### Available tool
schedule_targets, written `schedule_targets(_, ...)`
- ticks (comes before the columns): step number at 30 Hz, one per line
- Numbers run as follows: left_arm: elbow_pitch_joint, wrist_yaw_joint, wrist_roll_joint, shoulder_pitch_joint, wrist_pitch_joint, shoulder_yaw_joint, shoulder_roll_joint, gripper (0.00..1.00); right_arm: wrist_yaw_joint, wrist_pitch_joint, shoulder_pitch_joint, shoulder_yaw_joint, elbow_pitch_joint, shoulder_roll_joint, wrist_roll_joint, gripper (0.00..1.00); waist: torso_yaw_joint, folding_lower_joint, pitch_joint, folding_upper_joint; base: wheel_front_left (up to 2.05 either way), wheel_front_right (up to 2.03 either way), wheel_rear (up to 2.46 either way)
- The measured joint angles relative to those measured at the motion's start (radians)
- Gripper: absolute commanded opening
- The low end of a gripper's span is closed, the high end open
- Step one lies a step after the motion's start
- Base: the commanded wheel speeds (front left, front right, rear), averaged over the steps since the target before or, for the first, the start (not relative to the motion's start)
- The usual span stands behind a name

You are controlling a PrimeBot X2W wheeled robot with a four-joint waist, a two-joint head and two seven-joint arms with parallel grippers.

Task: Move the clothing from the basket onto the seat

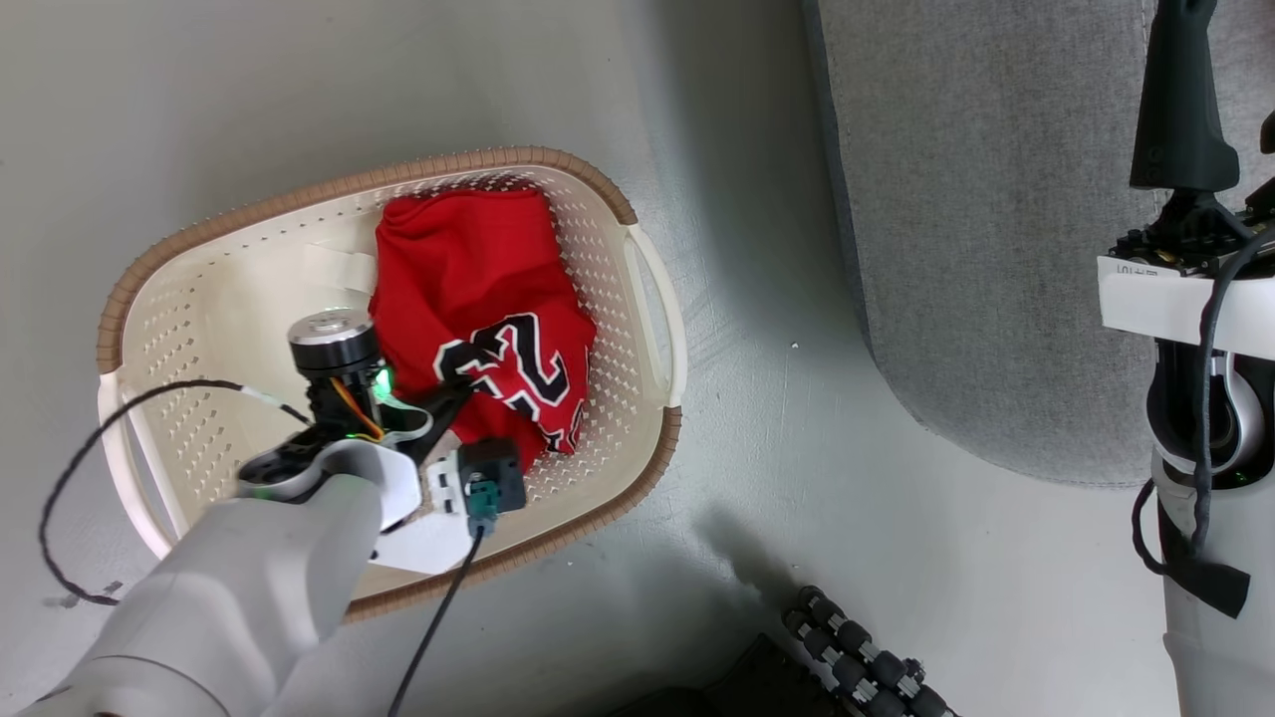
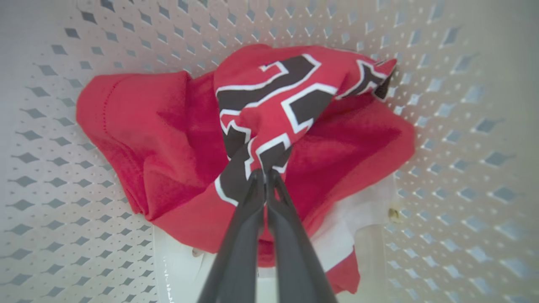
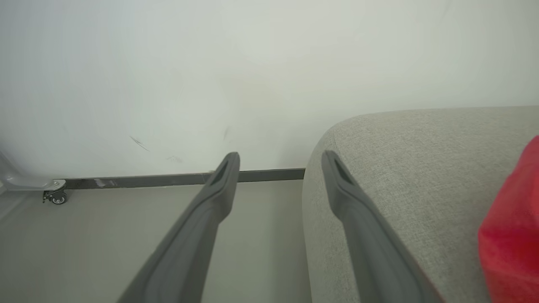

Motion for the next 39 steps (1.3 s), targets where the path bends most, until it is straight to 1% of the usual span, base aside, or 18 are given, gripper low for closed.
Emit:
schedule_targets(3,0.001,0.000,-0.008,0.000,-0.002,-0.003,-0.022,0.00,0.000,0.000,0.000,-0.001,0.000,0.000,0.006,1.00,0.000,0.0000,-0.005,0.0000,0.00,0.00,0.00)
schedule_targets(8,0.001,0.005,-0.032,0.000,-0.009,0.015,-0.037,0.00,0.000,0.000,0.000,-0.009,0.001,0.000,0.006,1.00,0.005,0.0000,-0.010,0.0000,0.00,0.00,0.00)
schedule_targets(11,0.000,0.006,-0.055,0.000,-0.014,0.030,-0.036,0.00,0.000,0.000,0.000,-0.018,0.002,0.000,0.006,1.00,0.011,0.0000,-0.014,0.0000,0.00,0.00,0.00)
schedule_targets(18,-0.029,0.032,-0.080,0.000,-0.021,0.056,-0.033,0.00,0.000,0.000,-0.001,-0.023,0.005,0.000,0.006,1.00,0.032,0.0000,-0.028,0.0000,0.00,0.00,0.00)
schedule_targets(23,-0.068,0.055,-0.108,0.001,-0.021,0.074,-0.017,0.00,0.000,0.000,-0.004,-0.021,0.007,0.000,-0.002,1.00,0.053,0.0000,-0.042,0.0000,0.00,0.00,0.00)
schedule_targets(25,-0.097,0.071,-0.116,0.002,-0.021,0.081,-0.014,0.00,0.000,0.000,-0.013,-0.021,0.012,0.000,-0.007,1.00,0.063,0.0000,-0.049,0.0000,0.00,0.00,0.00)
schedule_targets(30,-0.209,0.093,-0.150,0.016,-0.021,0.095,-0.013,0.00,0.000,0.000,-0.021,-0.022,0.018,-0.001,-0.037,1.00,0.088,0.0000,-0.070,0.0000,0.00,0.00,0.00)
schedule_targets(36,-0.334,0.114,-0.197,0.073,-0.021,0.107,0.016,0.00,0.000,0.000,-0.020,-0.029,0.027,-0.002,-0.076,1.00,0.119,0.0000,-0.103,0.0000,0.00,0.00,0.00)
schedule_targets(39,-0.392,0.134,-0.216,0.104,-0.021,0.123,0.036,0.00,0.000,0.000,-0.019,-0.035,0.032,-0.003,-0.098,1.00,0.134,0.0000,-0.122,0.0000,0.00,0.00,0.00)
